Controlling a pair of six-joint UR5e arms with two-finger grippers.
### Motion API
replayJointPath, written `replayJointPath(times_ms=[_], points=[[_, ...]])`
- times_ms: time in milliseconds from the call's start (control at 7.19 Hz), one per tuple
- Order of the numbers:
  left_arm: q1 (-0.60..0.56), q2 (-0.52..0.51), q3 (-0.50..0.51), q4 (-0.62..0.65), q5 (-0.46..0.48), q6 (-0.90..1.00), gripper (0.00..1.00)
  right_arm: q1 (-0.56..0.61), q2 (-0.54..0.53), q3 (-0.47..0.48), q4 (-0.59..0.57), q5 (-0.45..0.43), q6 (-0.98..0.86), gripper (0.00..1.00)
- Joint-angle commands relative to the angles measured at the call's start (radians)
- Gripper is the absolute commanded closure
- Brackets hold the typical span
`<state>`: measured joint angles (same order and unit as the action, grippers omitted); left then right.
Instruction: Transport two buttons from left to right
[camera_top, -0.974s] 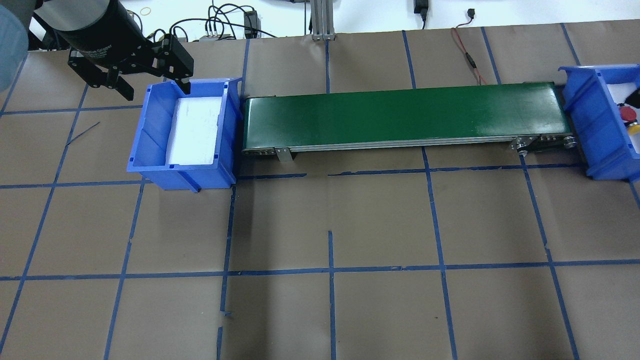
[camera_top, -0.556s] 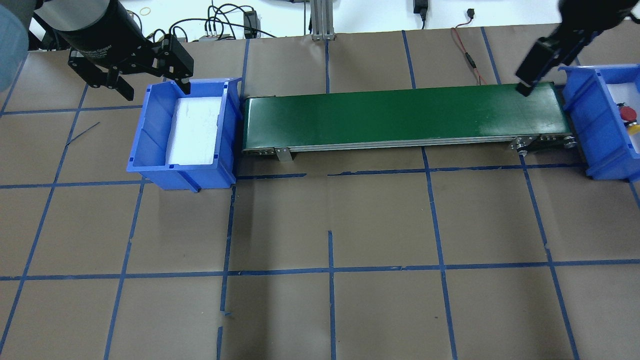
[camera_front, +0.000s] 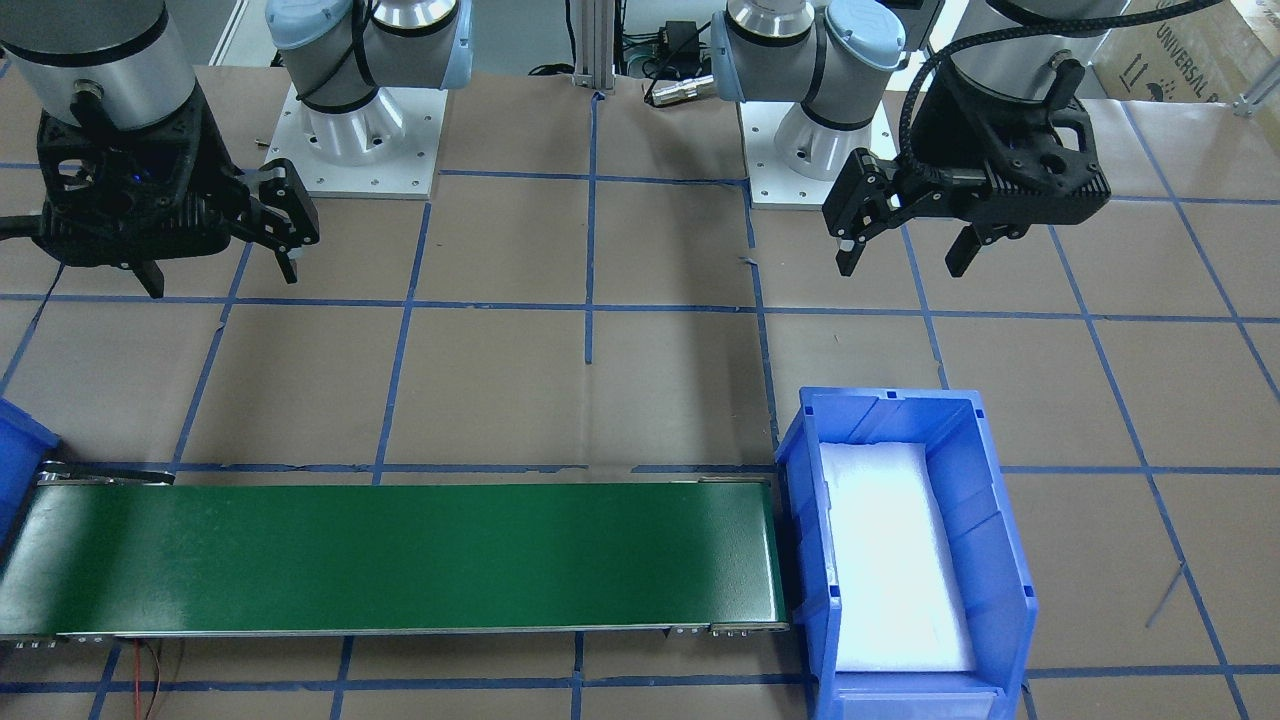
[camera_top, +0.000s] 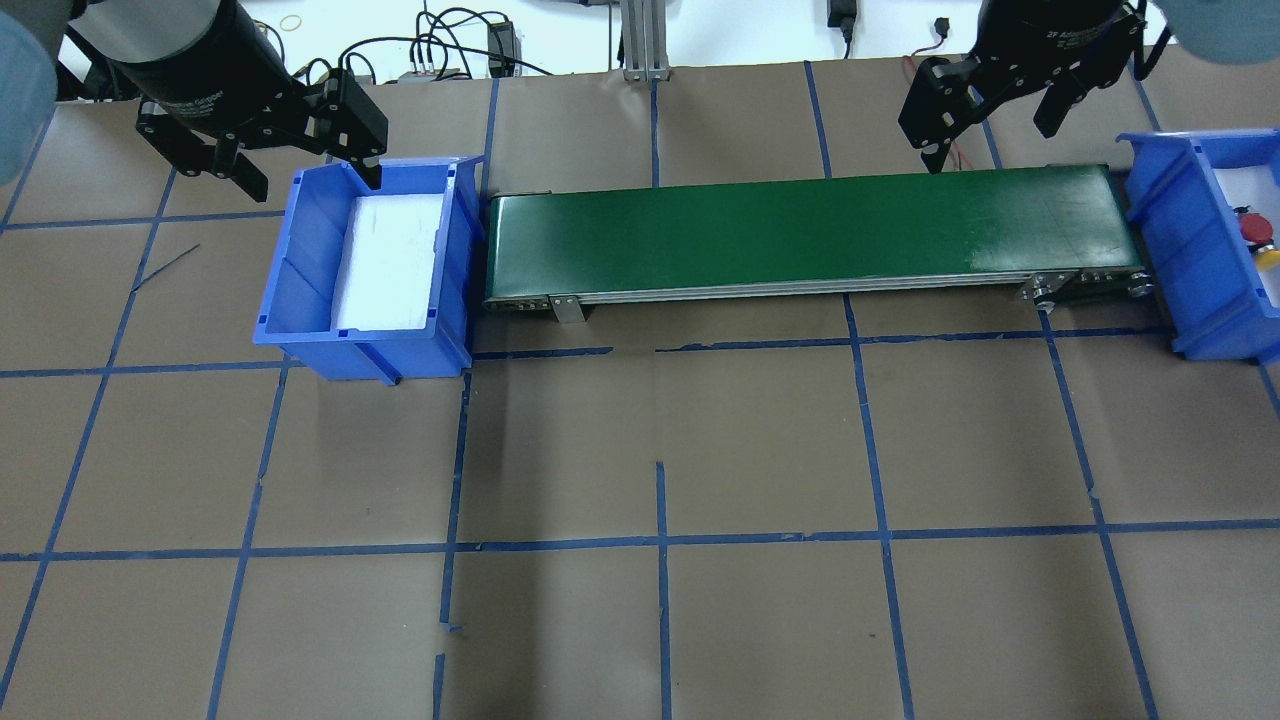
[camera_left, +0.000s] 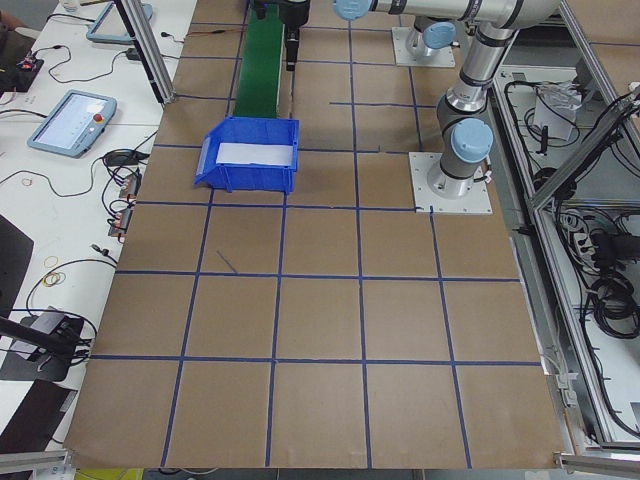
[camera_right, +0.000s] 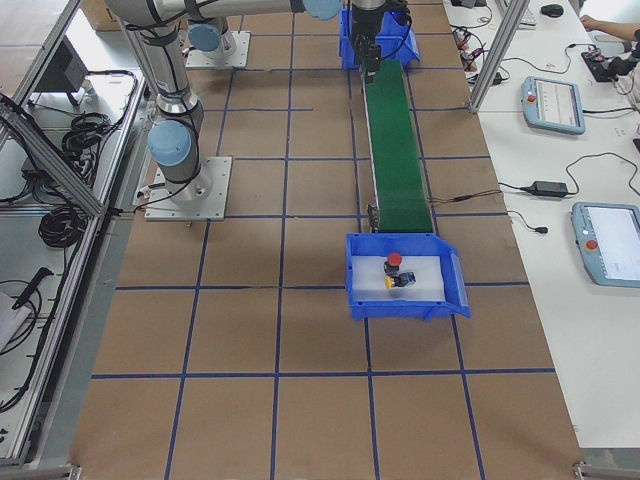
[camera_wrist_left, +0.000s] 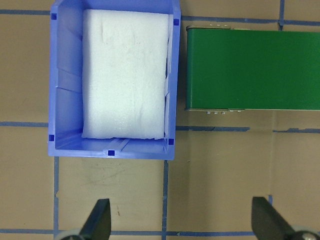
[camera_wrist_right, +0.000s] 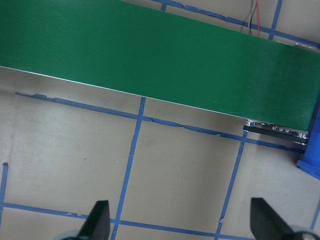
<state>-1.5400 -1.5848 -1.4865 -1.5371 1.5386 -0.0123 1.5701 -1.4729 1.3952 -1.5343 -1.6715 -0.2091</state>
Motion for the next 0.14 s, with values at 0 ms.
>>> replayJointPath(times_ms=[0], points=[[0.000,0.000,0.000,0.000,0.000,0.000,0.00,0.001,0.000,-0.001,0.000,0.006,0.099,0.00]])
